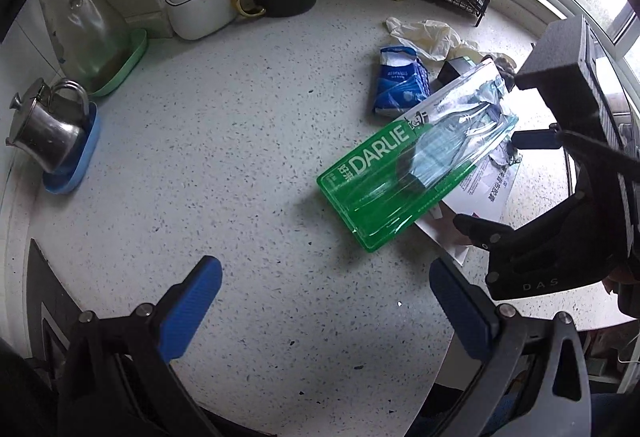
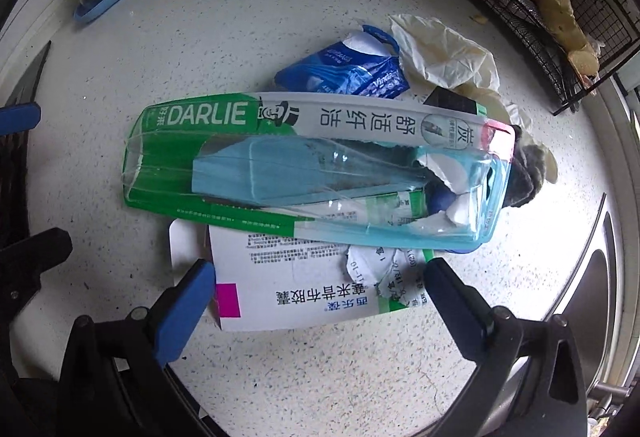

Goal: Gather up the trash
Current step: 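Grasp the white medicine box with the right tool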

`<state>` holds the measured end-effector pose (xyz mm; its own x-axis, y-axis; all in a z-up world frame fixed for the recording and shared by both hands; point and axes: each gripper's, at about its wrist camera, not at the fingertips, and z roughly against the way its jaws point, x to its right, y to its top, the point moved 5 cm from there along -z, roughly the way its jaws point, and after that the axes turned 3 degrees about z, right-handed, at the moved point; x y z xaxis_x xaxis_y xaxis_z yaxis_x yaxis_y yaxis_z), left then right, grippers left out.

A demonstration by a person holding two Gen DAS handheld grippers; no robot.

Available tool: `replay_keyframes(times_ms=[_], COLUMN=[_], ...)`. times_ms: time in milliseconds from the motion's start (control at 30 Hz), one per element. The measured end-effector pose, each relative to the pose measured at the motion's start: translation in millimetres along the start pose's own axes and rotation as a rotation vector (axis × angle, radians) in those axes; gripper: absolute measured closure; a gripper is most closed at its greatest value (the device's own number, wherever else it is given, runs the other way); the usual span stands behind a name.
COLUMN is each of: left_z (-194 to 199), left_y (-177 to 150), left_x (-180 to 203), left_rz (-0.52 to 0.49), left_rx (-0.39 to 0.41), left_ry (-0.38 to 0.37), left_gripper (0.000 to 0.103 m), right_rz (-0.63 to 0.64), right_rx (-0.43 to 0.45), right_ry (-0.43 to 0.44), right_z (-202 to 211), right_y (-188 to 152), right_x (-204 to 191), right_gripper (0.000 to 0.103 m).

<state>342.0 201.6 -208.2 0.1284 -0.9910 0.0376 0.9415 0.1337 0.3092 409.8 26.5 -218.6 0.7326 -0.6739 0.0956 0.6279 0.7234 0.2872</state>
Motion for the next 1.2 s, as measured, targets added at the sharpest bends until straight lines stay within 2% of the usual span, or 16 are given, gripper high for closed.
replay_keyframes(times_ms=[167, 200, 300, 467, 600, 833, 1200], left_z=[-2.7, -2.5, -1.1, 1.4, 4.5, 12.1, 28.2], left_y=[0.3, 0.1, -0.7, -2.6, -3.9, -2.1, 23.3], left_x=[1.3, 1.8, 2.1, 3.1, 5.6, 15.8, 42.8], left_rz=[-0.008, -0.011, -0.017, -0.018, -0.028, -0.059, -0.149], left_rx=[-0.009, -0.008, -0.005, 0.000, 0.006, 0.020, 0.043], left_ry=[0.005, 0.008, 0.012, 0.007, 0.003, -0.019, -0.073], left_gripper=[0.000, 0.000, 0.000, 0.000, 0.000, 0.000, 0.000], right_rz=[0.090, 0.080, 0.059, 0.086, 0.068, 0.011, -0.196], right_rx=[0.006, 0.010, 0.032, 0.075, 0.091, 0.192, 0.267], right_ry=[-0.125, -0.117, -0.111, -0.158, -0.188, -0.184, -0.087], right_z=[-7.2, -6.0, 2.9, 16.6, 26.5, 55.4, 98.2], right_y=[-5.2, -6.7, -12.1, -30.6, -38.7, -46.8, -69.2], right_x=[-14.0, -15.8, -20.5, -24.3, -26.6, -20.5, 27.7], right_gripper=[0.000, 0.001, 0.010, 0.052, 0.060, 0.082, 0.097])
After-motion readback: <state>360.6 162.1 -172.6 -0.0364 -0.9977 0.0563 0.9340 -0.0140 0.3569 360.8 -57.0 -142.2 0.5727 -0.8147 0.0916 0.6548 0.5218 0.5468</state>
